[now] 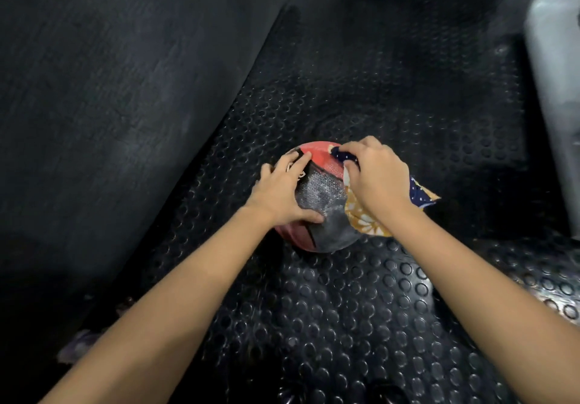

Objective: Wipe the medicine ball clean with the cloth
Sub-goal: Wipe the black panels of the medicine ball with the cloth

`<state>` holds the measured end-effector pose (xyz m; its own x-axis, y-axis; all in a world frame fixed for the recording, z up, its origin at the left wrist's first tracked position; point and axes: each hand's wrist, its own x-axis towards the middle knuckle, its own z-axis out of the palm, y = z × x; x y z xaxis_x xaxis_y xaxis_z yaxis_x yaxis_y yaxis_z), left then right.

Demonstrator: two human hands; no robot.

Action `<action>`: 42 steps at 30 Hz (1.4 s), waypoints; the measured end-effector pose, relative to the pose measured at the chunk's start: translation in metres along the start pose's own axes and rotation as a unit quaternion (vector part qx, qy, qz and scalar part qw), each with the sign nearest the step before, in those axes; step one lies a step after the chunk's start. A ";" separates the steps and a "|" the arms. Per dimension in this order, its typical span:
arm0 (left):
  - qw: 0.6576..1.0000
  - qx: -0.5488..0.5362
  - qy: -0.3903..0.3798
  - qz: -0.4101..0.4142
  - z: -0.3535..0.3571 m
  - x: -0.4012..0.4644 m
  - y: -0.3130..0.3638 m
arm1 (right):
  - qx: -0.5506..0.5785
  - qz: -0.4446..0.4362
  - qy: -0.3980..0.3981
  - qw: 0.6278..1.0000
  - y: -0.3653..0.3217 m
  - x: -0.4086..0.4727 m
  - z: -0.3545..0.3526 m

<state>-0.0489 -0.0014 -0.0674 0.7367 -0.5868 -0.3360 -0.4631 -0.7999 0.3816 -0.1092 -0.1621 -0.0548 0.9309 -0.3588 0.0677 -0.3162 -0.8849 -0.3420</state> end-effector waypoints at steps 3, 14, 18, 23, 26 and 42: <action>0.998 0.016 0.040 -0.036 0.009 -0.007 0.011 | -0.007 -0.007 -0.022 1.000 0.004 -0.006 0.006; 0.998 -0.063 -0.005 0.029 0.013 0.009 -0.014 | -0.080 -0.094 -0.003 0.992 -0.002 0.004 0.014; 0.997 -0.073 0.006 0.016 0.016 0.015 -0.010 | -0.058 -0.142 0.062 0.986 0.002 -0.028 0.022; 0.999 -0.051 0.011 -0.004 0.020 0.020 -0.006 | -0.068 -0.039 0.024 0.997 -0.007 0.003 0.018; 0.998 -0.061 0.019 -0.025 0.020 0.020 -0.005 | -0.074 -0.142 0.006 0.987 -0.010 -0.031 0.022; 0.995 -0.083 0.019 -0.058 0.019 0.010 0.008 | -0.079 -0.047 0.035 0.995 -0.006 -0.001 0.019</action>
<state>-0.0550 -0.0161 -0.0842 0.8003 -0.4834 -0.3547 -0.2874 -0.8285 0.4806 -0.1042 -0.1504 -0.0707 0.9441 -0.2883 0.1601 -0.2593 -0.9489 -0.1797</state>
